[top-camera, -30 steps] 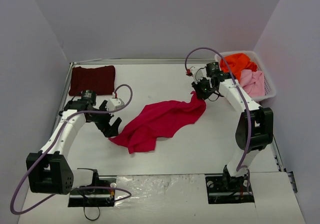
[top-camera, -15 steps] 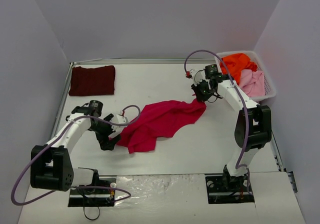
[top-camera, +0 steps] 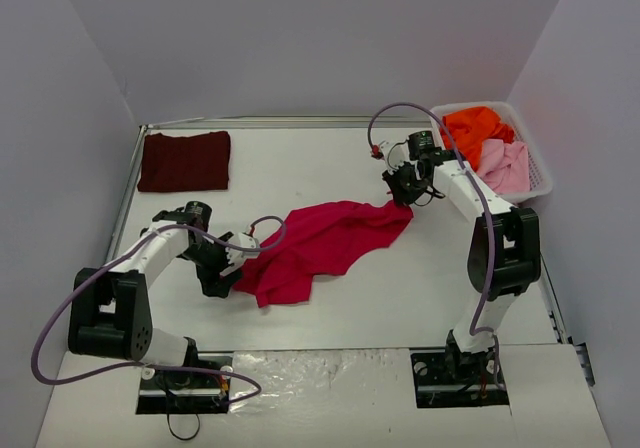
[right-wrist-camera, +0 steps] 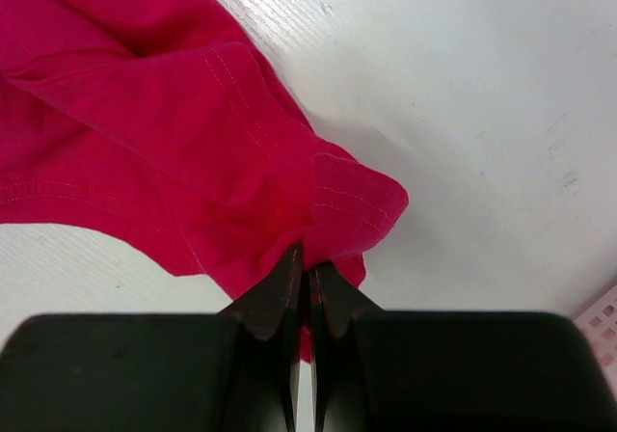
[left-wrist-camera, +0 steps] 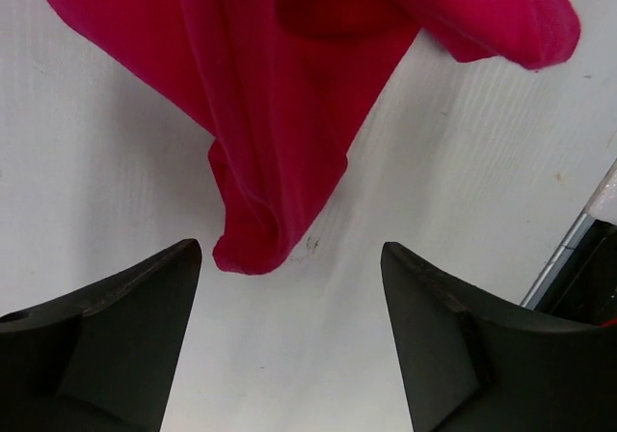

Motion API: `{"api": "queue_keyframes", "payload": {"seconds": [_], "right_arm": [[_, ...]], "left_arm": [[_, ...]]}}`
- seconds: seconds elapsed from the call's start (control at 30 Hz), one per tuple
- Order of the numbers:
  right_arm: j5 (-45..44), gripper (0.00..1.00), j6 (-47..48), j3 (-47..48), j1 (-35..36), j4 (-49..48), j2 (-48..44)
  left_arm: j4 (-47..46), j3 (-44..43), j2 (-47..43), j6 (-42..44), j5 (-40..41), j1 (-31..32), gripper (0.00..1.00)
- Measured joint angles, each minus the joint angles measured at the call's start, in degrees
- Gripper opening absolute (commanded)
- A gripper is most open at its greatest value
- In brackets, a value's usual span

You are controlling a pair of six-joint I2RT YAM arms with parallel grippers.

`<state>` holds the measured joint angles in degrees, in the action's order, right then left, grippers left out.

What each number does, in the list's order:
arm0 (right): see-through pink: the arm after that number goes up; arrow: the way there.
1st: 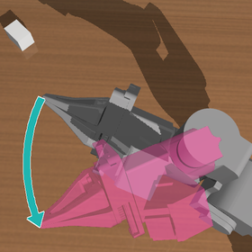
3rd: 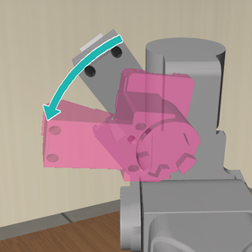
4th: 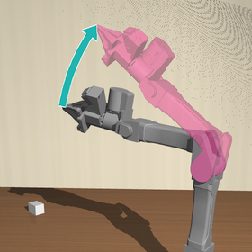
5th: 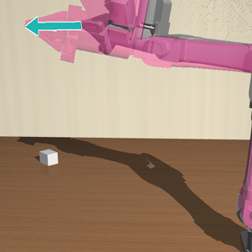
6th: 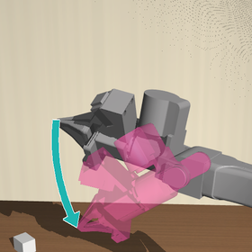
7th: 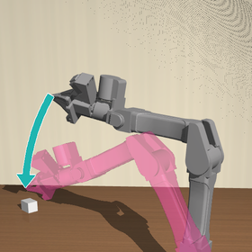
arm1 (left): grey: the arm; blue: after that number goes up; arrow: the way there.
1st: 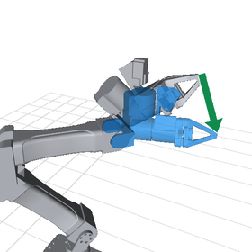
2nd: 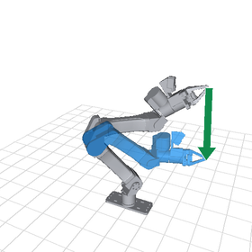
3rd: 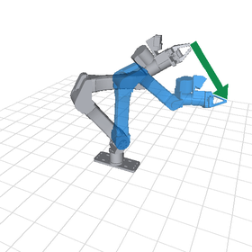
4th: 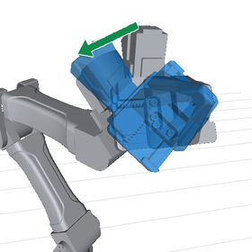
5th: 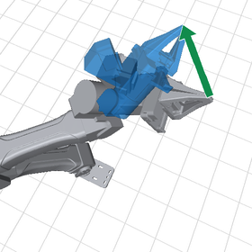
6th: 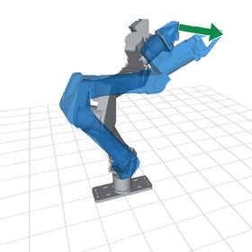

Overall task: Fold and stack the t-shirts
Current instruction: Flatten out the tshirt

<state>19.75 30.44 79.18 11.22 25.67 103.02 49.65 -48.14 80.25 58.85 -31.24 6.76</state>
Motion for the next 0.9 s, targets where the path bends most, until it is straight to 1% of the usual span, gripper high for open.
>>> {"api": "queue_keyframes", "payload": {"seconds": [0.03, 0.17, 0.2, 0.27, 0.3, 0.4, 0.43, 0.73, 0.9], "right_arm": [[0.0, 0.0, 0.0, 0.0, 0.0, 0.0, 0.2], [-0.2, 0.0, 0.0, 0.0, 0.0, 0.0, 0.9], [-0.2, 0.0, 0.0, 0.0, 0.0, 0.0, 1.0], [-0.4, 0.0, 0.0, 0.0, 0.0, 0.0, 1.0], [-0.4, 0.0, 0.0, 0.0, 0.0, 0.0, 1.0], [-0.5, 0.0, 0.0, 0.0, 0.0, 0.0, 1.0], [-0.5, 0.0, 0.0, 0.0, 0.0, 0.0, 1.0], [-1.0, 0.0, 0.0, 0.0, -0.3, 0.0, 1.0], [-1.0, 0.0, 0.0, 0.0, -0.7, 0.0, 1.0]], "left_arm": [[-0.4, 0.0, 0.4, 0.2, 0.1, 0.0, 0.73], [-2.4, 0.0, 1.0, 0.6, 0.7, 0.0, 0.6], [-3.0, 0.0, 1.0, 0.6, 0.9, 0.0, 0.51], [-4.0, 0.0, 1.0, 0.6, 1.3, 0.0, 0.42], [-4.3, 0.0, 1.1, 0.7, 1.5, 0.0, 0.29], [-4.7, -0.1, 1.8, 1.0, 1.9, 0.0, 0.11], [-4.7, -0.1, 2.1, 1.2, 1.9, 0.0, 0.03], [-4.5, -0.1, 2.8, 1.7, 1.7, 0.0, 0.02], [-5.4, -0.1, 0.8, -0.6, 2.9, 0.0, 0.02]]}}
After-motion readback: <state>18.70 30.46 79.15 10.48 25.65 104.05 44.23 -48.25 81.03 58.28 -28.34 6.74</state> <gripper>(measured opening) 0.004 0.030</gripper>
